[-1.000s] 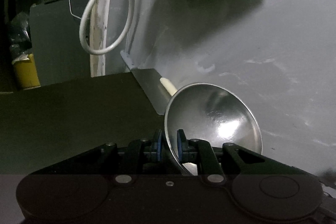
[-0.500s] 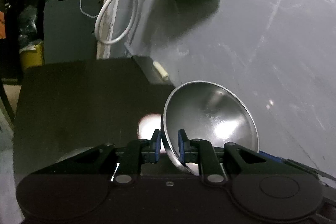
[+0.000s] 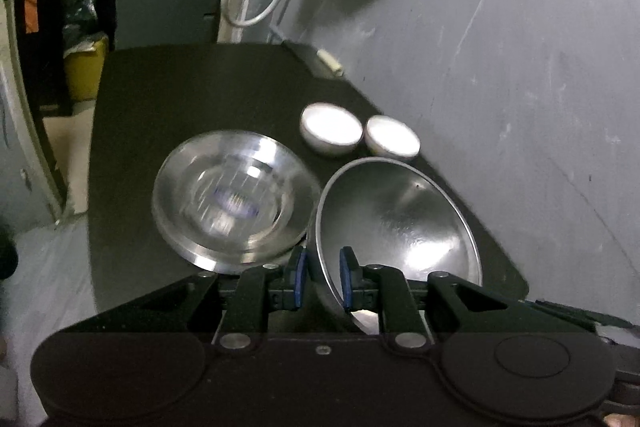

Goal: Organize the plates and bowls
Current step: 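Lift the cream-handled steel bowl by its rim and carry it toward the plates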

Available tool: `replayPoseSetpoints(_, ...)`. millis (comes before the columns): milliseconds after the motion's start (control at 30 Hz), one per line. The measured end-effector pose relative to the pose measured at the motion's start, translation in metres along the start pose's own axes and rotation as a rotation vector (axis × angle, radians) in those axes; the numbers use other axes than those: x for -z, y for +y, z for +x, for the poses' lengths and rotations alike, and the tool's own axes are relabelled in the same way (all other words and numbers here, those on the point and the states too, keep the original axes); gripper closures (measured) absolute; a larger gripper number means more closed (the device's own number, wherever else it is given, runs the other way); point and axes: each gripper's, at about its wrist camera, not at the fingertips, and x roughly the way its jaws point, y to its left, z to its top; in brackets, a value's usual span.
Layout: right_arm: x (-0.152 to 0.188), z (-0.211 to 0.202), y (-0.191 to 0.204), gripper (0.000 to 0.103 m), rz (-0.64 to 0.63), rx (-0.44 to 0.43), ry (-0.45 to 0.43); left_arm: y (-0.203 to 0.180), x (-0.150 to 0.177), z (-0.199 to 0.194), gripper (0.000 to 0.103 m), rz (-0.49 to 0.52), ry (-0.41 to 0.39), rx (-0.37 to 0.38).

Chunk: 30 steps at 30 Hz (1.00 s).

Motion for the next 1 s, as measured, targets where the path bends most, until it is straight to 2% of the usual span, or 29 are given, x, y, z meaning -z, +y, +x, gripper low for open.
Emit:
replayPoseSetpoints(333,0.044,-0.004,0.021,0.064,-0.025,-0.006,0.113,0.024,0.048,-0.013,0.083,-0.072,0.095,-0.034)
replayPoseSetpoints(700,0.049,0.014,0.044,0.064,-0.084,-0.020,0.189,0.047,0.059,-0.014,0.084,-0.136,0.138,-0.084)
replayPoseSetpoints(1000,0.046,0.027,0.047,0.064,-0.101,-0.029,0.228,0.055,0.065,-0.009,0.084,-0.163,0.177,-0.097)
